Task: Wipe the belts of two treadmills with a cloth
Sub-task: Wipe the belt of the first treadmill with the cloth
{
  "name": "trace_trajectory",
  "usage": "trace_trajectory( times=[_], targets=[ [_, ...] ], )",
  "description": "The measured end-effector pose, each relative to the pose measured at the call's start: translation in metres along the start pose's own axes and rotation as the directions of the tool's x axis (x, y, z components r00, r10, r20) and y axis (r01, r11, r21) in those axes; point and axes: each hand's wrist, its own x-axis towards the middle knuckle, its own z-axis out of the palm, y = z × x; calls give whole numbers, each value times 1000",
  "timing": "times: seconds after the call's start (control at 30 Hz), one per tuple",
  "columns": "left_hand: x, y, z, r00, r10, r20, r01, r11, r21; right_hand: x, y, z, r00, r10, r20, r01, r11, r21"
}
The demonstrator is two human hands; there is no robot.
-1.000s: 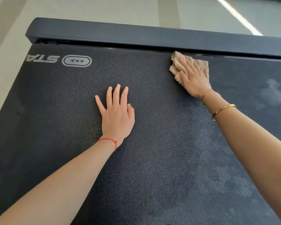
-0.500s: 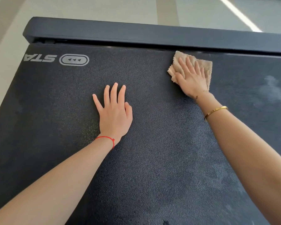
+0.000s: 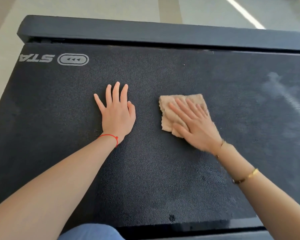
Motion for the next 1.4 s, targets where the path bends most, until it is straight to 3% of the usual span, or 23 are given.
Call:
trace_trajectory(
  times=[0.1,0.17,0.47,0.57,0.63,0.73,0.8,1.0,1.3,1.4],
  targets=[
    [0,0,-1,1000,-4,8,4,1000,-13,29,15,-9,974,226,-28,-225,974,32],
    [0,0,-1,1000,-4,14,4,1000,-19,33,7,-7,963,271,-13,-269,961,58],
    [-2,2,-1,1000,0,0,0,999,-54,-125,-115,37,998,-55,16,54,997,63],
    [-3,0,-1,1000,4,-5,-4,998,-59,-151,-120,44,994,-104,31,101,993,63],
    [-3,-1,-1,1000,18,-11,-18,997,-70,-143,-101,37,1000,-20,19,20,1000,3],
    [-5,-4,-2,999,37,-8,-38,995,-96,-114,-67,20,966,259,-2,-259,966,-13],
    [-6,-4,-3,999,46,-3,-46,993,-105,-109,-69,19,944,329,12,-329,944,-3],
    [-23,1,-4,999,46,12,-45,994,-95,-162,-143,45,998,43,49,-49,991,121],
    [-47,2,-9,995,87,39,-83,992,-100,-151,-111,33,999,36,9,-37,984,172],
    [-47,1,-8,995,92,35,-88,992,-94,-137,-84,29,992,119,-36,-114,987,113]
  ],
)
